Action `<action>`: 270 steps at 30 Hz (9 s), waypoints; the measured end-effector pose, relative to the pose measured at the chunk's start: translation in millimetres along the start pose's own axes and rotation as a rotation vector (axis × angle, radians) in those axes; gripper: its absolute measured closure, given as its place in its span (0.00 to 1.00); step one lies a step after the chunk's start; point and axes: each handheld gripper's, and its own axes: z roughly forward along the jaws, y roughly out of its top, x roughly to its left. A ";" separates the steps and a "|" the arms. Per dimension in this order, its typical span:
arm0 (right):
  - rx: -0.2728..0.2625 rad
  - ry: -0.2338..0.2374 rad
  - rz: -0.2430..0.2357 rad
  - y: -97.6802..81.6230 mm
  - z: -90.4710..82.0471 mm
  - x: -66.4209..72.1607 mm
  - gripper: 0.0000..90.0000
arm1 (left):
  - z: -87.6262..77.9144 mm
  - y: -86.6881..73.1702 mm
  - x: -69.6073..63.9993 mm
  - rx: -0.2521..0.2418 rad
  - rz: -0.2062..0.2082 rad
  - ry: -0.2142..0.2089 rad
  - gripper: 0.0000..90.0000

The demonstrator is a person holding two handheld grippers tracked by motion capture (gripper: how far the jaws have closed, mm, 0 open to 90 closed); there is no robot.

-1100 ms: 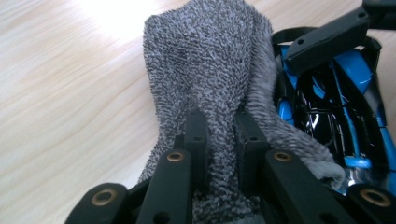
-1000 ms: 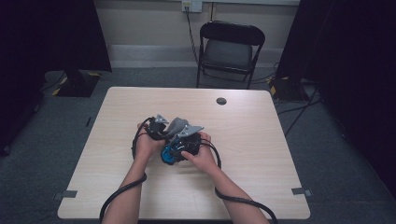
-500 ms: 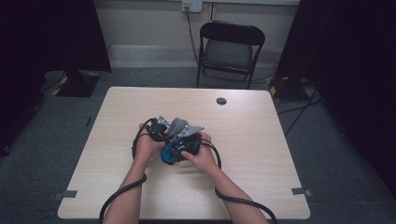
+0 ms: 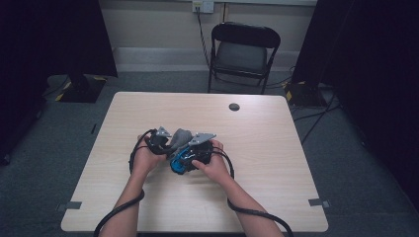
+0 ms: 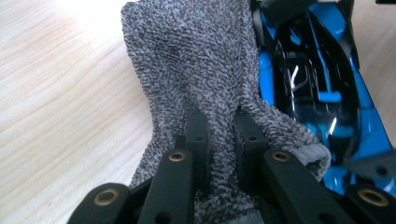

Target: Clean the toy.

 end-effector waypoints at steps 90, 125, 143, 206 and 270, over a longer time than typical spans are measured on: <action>-0.011 -0.013 0.007 -1.1 0.5 1.7 0.03 | -118.0 -72.1 -12.7 -0.158 -0.085 -0.007 0.87; -0.020 -0.008 0.007 -2.2 0.3 1.4 0.03 | 13.1 18.7 15.0 -0.024 -0.010 0.034 0.84; -0.019 -0.005 0.006 -2.1 0.4 1.2 0.03 | 25.9 22.4 2.6 -0.023 0.043 -0.014 0.86; -0.019 -0.010 0.009 -1.7 0.8 2.9 0.03 | -59.7 -69.5 -46.9 -0.007 0.044 -0.082 0.86; 0.049 -0.187 0.124 -84.9 -160.7 -67.2 0.20 | -17.4 52.9 -111.2 -0.172 0.164 -0.141 0.84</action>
